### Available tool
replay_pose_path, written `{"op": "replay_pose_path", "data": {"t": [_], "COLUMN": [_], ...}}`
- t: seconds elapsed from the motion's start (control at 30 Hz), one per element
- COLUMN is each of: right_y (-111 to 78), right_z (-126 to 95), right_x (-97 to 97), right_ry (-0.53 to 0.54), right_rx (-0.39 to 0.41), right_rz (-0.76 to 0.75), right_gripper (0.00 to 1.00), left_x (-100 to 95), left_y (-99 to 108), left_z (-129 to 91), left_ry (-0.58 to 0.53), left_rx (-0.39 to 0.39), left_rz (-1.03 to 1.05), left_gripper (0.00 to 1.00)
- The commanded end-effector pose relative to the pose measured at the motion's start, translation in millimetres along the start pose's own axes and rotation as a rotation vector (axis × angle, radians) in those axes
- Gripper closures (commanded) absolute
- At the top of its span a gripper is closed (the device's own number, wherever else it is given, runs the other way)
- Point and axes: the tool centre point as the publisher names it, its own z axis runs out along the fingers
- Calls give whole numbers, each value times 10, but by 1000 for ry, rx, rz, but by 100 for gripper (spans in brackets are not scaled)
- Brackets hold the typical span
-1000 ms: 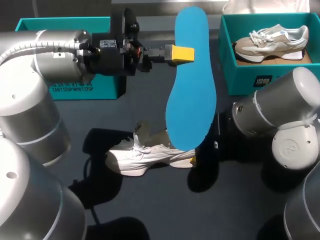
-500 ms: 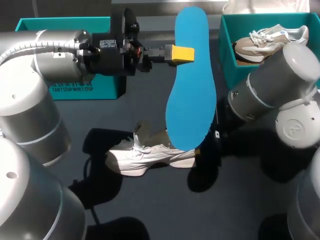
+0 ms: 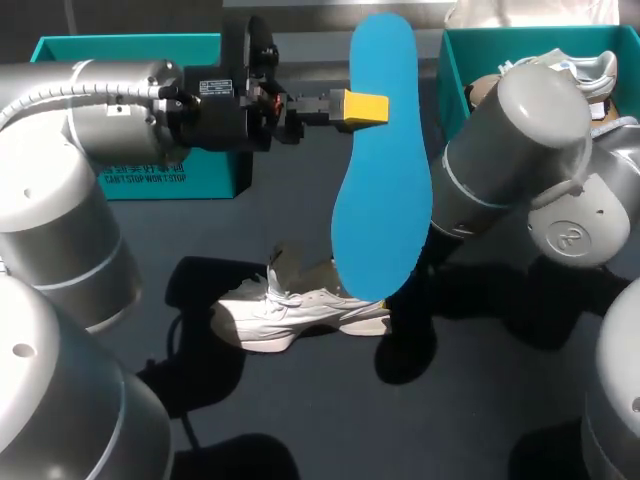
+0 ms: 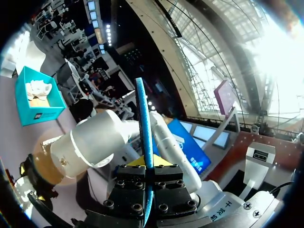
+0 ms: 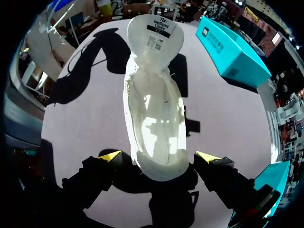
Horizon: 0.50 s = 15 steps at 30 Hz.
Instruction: Take the shoe out of the shoebox, open the shoe tongue, remove and reinsert the insole, then place the shoe into the shoebox
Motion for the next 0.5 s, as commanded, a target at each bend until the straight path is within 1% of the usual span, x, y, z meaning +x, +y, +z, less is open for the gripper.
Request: {"op": "replay_pose_path", "data": {"t": [0.03,0.47,0.5], "right_y": [57,57,62], "right_z": [-3,-3,-55], "right_x": [4,4,-22], "right_ry": [7,7,-1], "right_rx": [83,83,88], "right_rz": [6,6,5], "right_gripper": [0,0,0], "left_x": [0,0,0], "left_y": [2,2,2], "left_z": [14,14,14], "left_ry": [-1,-1,-1], "left_rx": [1,1,1], "left_rz": [0,0,0], "left_gripper": [100,100,100]}}
